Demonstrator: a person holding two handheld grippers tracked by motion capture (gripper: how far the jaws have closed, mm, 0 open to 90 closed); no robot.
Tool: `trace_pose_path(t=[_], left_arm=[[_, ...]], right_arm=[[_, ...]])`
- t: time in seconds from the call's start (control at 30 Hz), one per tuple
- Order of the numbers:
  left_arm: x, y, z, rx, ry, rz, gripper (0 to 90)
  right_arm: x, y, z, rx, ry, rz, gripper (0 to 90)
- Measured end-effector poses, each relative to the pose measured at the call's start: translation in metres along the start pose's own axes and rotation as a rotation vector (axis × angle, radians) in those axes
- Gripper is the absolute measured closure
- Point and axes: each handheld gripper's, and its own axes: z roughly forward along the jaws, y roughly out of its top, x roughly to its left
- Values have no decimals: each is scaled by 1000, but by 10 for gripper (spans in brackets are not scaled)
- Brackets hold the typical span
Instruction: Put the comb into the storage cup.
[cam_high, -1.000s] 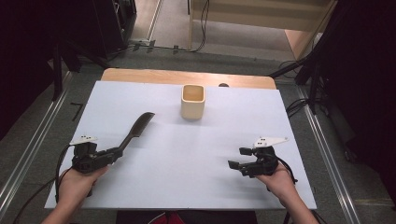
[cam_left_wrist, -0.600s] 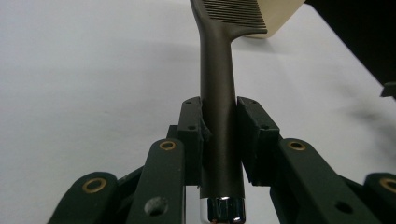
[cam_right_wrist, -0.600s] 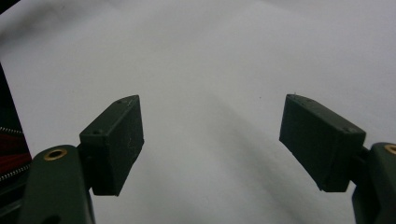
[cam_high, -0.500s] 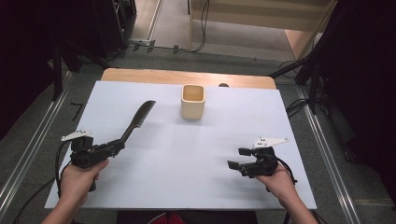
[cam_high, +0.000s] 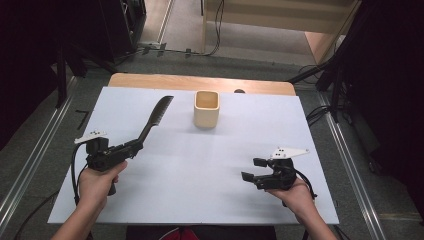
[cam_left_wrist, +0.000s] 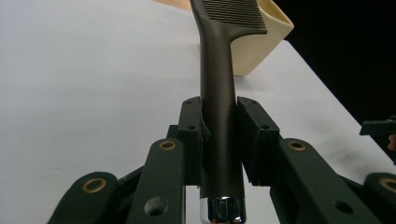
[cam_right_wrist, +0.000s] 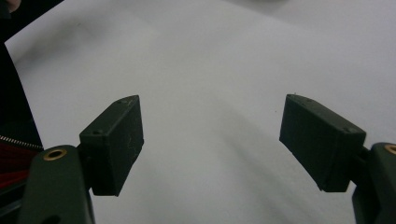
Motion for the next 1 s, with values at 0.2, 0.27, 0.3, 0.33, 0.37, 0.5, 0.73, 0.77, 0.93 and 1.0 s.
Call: trace_pose_path(t=[0.2, 0.27, 0.3, 0.33, 0.37, 0.5, 0.73, 0.77, 0.93, 1.0], left_arm=[[-3, 4, 10, -29, -16, -26, 737], [-3, 5, 14, -30, -22, -33, 737], [-4, 5, 15, -31, -21, -34, 737], [-5, 6, 17, -36, -26, -35, 737], [-6, 6, 18, -37, -30, -38, 737], [-10, 8, 26, -46, -31, -49, 737], [-16, 9, 37, -74, -32, -76, 737], [-16, 9, 38, -76, -35, -80, 737], [-18, 7, 42, -85, -21, -82, 737], [-19, 5, 44, -90, -19, -87, 737]], right_arm=[[6, 2, -1, -5, 1, 4, 201], [9, 3, 0, -5, -4, 2, 201], [11, 4, 0, -3, -9, 2, 201], [12, 4, 0, -3, -10, 6, 201], [14, 5, 0, -9, -9, 11, 201], [19, 8, 0, -14, -12, 33, 201], [25, 13, 4, -17, -26, 49, 201], [26, 15, 4, -19, -27, 50, 201], [35, 21, 11, -19, -36, 43, 202], [39, 25, 14, -21, -39, 43, 202]])
